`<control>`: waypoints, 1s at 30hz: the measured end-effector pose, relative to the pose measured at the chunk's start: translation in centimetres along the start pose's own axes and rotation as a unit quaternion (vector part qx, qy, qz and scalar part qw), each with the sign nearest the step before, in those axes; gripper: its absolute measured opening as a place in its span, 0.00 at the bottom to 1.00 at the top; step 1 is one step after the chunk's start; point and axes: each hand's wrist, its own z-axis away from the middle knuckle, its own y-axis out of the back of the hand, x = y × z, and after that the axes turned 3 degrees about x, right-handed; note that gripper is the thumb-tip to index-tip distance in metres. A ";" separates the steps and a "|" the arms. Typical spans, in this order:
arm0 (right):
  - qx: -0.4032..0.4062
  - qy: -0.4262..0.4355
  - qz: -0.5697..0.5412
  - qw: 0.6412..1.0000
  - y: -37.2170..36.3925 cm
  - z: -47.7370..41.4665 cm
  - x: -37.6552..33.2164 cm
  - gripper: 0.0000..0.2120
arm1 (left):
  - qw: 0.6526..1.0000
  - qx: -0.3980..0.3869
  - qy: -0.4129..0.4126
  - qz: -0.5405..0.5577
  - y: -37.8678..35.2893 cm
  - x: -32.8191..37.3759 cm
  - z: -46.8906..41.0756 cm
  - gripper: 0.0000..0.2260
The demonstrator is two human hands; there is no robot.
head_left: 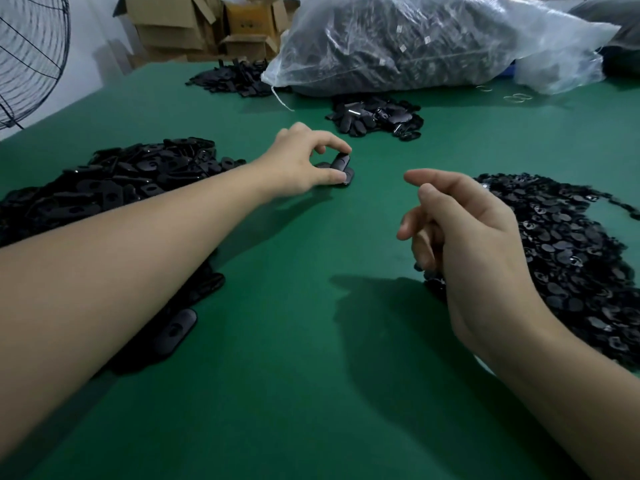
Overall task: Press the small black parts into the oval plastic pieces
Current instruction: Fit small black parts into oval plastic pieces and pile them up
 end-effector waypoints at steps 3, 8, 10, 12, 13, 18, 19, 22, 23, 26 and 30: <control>-0.005 0.001 -0.016 1.000 0.0 -0.1 0.0 0.09 | 0.999 -0.009 0.023 -0.020 -0.6 -0.4 -1.5 0.19; -0.009 0.009 -0.023 1.000 0.1 -0.3 -0.1 0.09 | 0.999 -0.009 0.043 -0.032 -0.7 -0.8 -1.6 0.24; -0.004 0.011 -0.017 1.000 0.3 -0.5 0.0 0.09 | 0.998 0.009 0.052 -0.030 0.1 -1.3 -1.5 0.23; 0.004 0.015 -0.006 1.000 0.4 -0.7 0.0 0.09 | 0.993 0.024 0.087 -0.081 1.5 -2.4 -1.7 0.21; 0.009 0.018 -0.001 1.000 0.5 -0.8 0.0 0.09 | 0.985 0.024 0.115 -0.128 2.3 -3.2 -1.7 0.21; 0.030 0.033 0.016 0.999 1.0 -1.4 -0.1 0.09 | 0.930 -0.001 0.206 -0.305 4.7 -5.8 -0.3 0.20; 0.033 0.034 0.017 0.999 1.1 -1.5 -0.2 0.09 | 0.927 0.001 0.201 -0.317 4.8 -6.0 0.0 0.19; 0.042 0.035 0.016 0.998 1.4 -1.7 -0.3 0.09 | 0.928 0.014 0.172 -0.331 4.8 -6.3 0.5 0.13; 0.045 0.035 0.017 0.998 1.4 -1.8 -0.4 0.09 | 0.929 0.021 0.164 -0.331 4.8 -6.4 0.6 0.12; 0.054 0.038 0.022 0.998 1.6 -2.0 -0.5 0.09 | 0.933 0.044 0.144 -0.328 4.7 -6.4 0.6 0.10; 0.065 0.033 0.031 0.997 2.0 -2.4 -0.5 0.10 | 0.941 0.068 0.134 -0.302 4.6 -6.6 0.6 0.06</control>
